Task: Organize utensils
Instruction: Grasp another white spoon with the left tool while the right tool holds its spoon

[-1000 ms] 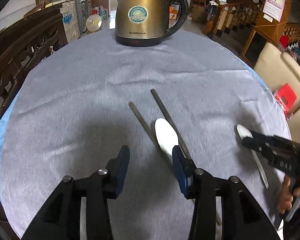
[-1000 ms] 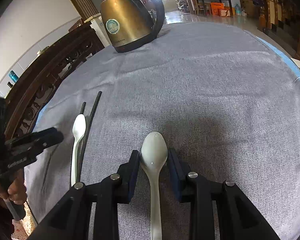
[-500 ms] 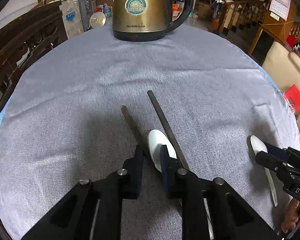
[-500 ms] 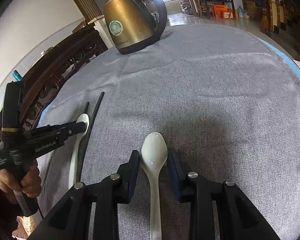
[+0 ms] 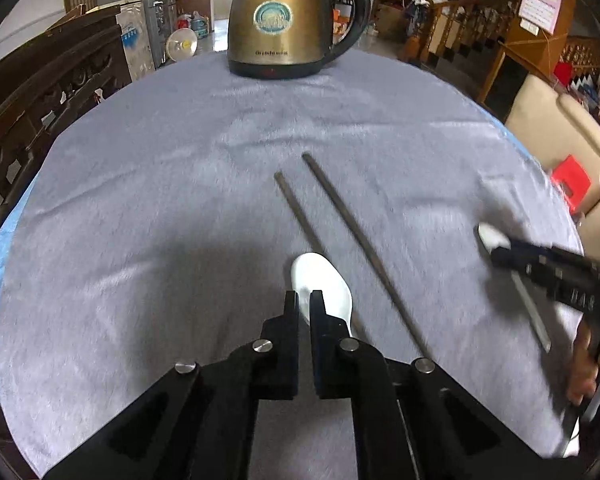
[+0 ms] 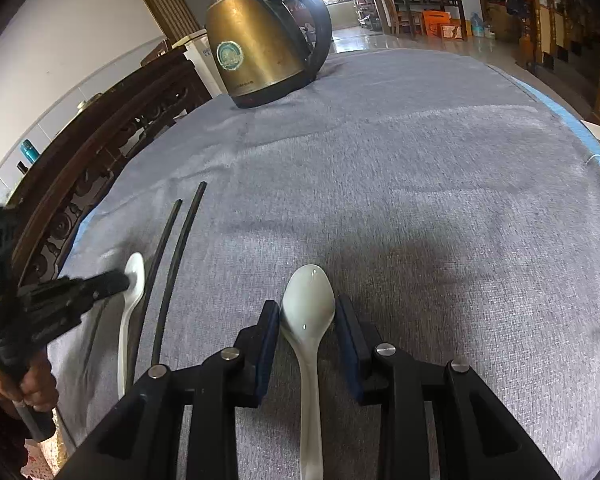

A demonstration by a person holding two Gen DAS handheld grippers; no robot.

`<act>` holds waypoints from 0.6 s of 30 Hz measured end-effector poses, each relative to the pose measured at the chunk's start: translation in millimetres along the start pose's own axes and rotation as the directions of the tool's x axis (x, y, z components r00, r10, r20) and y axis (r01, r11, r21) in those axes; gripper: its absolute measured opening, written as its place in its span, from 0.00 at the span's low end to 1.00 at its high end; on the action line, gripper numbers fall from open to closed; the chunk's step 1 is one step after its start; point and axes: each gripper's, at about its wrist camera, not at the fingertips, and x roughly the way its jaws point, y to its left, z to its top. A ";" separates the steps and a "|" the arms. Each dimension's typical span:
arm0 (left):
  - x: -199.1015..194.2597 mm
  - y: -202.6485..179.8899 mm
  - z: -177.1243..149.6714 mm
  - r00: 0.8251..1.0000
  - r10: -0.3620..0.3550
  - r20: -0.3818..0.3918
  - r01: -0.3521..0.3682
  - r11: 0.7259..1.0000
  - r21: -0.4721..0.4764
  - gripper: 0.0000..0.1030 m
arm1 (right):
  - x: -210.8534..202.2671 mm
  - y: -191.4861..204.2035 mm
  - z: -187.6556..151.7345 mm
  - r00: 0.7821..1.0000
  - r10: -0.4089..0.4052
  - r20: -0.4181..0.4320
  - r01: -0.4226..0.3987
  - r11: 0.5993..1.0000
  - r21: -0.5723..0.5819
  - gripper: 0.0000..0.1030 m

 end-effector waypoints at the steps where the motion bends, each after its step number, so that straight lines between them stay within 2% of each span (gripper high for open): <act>1: 0.0 0.2 -2.8 1.000 -0.001 -0.007 0.001 1.000 0.003 0.05 | -0.6 0.5 -0.7 1.000 -0.001 -0.001 0.001 1.000 -0.001 0.33; 5: -1.1 6.8 -18.9 0.999 0.008 -0.040 -0.007 1.000 0.001 0.05 | -3.0 0.8 -3.9 1.000 -0.002 -0.010 0.002 1.000 -0.005 0.33; 10: -7.4 15.7 -22.1 1.000 0.001 -0.031 -0.002 0.999 -0.039 0.05 | -8.3 -2.8 -6.2 0.999 0.009 -0.051 -0.008 1.000 0.004 0.33; 12: -8.1 16.6 -18.5 0.999 0.000 -0.034 -0.001 0.999 -0.052 0.10 | -9.1 -5.1 -4.8 0.997 0.023 -0.076 -0.022 1.000 0.012 0.33; 13: -6.4 16.9 -15.1 0.999 -0.007 -0.034 0.005 0.998 -0.057 0.17 | -9.1 -6.6 -3.5 0.996 0.031 -0.088 -0.030 0.999 0.015 0.33; 14: -5.8 17.2 -11.7 0.999 -0.009 -0.034 0.007 0.998 -0.065 0.31 | -8.5 -8.2 -1.6 0.994 0.041 -0.101 -0.039 0.999 0.020 0.33; 16: -4.3 17.9 -5.5 1.000 -0.006 -0.025 0.003 0.996 -0.085 0.48 | -7.5 -10.8 1.3 0.991 0.053 -0.123 -0.049 0.998 0.032 0.34; 18: -1.8 18.3 2.6 1.000 -0.007 -0.015 0.005 0.994 -0.108 0.49 | -5.6 -9.4 6.3 0.988 0.043 -0.150 -0.039 0.999 0.025 0.42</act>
